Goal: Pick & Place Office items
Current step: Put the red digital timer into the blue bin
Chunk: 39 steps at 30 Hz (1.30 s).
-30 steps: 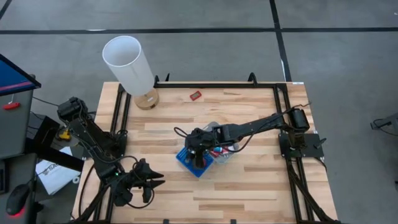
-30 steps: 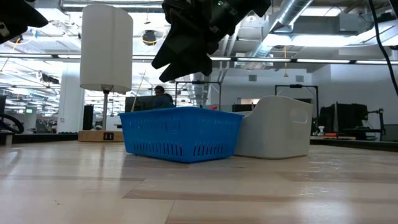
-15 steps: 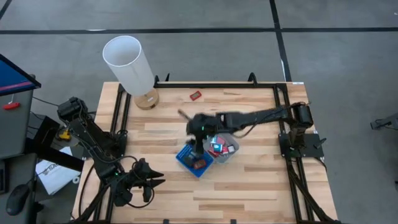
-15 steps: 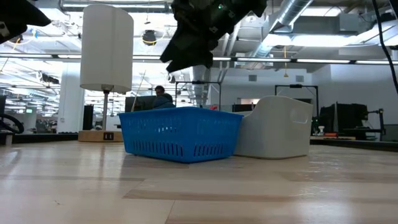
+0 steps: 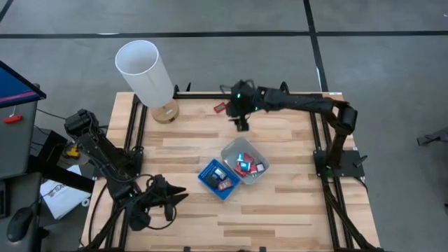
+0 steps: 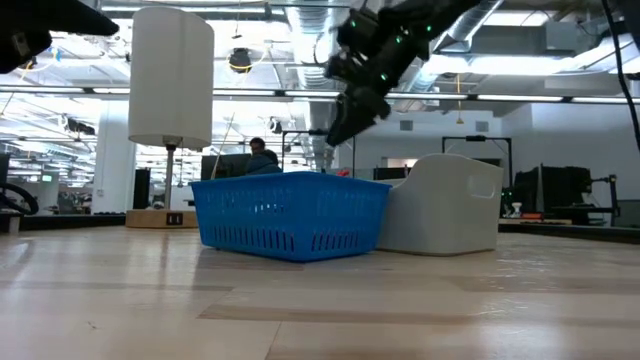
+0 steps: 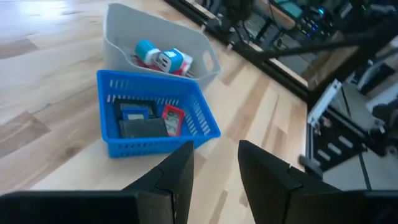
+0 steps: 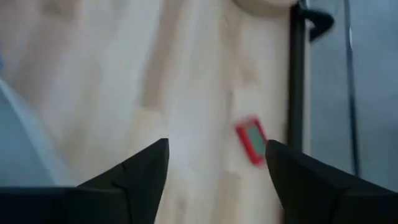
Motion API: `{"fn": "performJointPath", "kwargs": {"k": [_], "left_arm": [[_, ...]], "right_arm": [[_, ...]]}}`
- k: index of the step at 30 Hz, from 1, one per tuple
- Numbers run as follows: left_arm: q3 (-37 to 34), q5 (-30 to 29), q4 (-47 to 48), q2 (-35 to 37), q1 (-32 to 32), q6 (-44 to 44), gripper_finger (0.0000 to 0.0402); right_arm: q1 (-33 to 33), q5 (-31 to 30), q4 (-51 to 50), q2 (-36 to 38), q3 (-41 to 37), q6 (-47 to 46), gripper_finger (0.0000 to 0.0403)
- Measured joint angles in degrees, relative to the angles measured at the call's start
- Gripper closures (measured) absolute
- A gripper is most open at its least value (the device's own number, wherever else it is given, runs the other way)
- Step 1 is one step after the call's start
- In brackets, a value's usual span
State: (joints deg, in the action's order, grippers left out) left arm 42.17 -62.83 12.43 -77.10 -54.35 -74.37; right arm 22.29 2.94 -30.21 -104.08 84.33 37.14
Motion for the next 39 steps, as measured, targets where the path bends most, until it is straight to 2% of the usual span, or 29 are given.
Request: {"fn": "performJointPath", "kwargs": {"k": [2,7,13,17,25,33,39], "left_arm": [[0.0,-0.2,0.0,0.0,1.2,-1.1,0.0279],[0.0,-0.2,0.0,0.0,5.5,-1.3,0.0279],[0.0,0.1,-0.3,0.0,10.6,-1.4,0.0279],[0.0,1.8,-0.7,0.0,13.0,-1.4,0.0279],[0.0,4.0,-1.1,0.0,13.8,-1.2,0.0279],[0.0,9.3,-2.0,0.0,13.8,-1.0,0.0279],[0.0,9.4,-3.6,0.0,13.3,-0.9,0.0279]], "right_arm": [[3.1,1.0,-1.4,-0.2,0.6,4.6,0.0139],[10.0,8.5,-2.8,-0.7,1.2,13.4,0.0137],[14.2,15.3,3.8,-3.8,2.5,6.9,0.0137],[13.9,16.2,1.7,-8.3,5.5,3.3,0.0137],[12.4,15.0,0.0,-15.3,11.5,5.2,0.0138],[10.6,15.9,-5.1,-24.4,24.0,3.9,0.0138],[10.4,16.1,-9.0,-31.3,31.4,2.3,0.0138]]}}
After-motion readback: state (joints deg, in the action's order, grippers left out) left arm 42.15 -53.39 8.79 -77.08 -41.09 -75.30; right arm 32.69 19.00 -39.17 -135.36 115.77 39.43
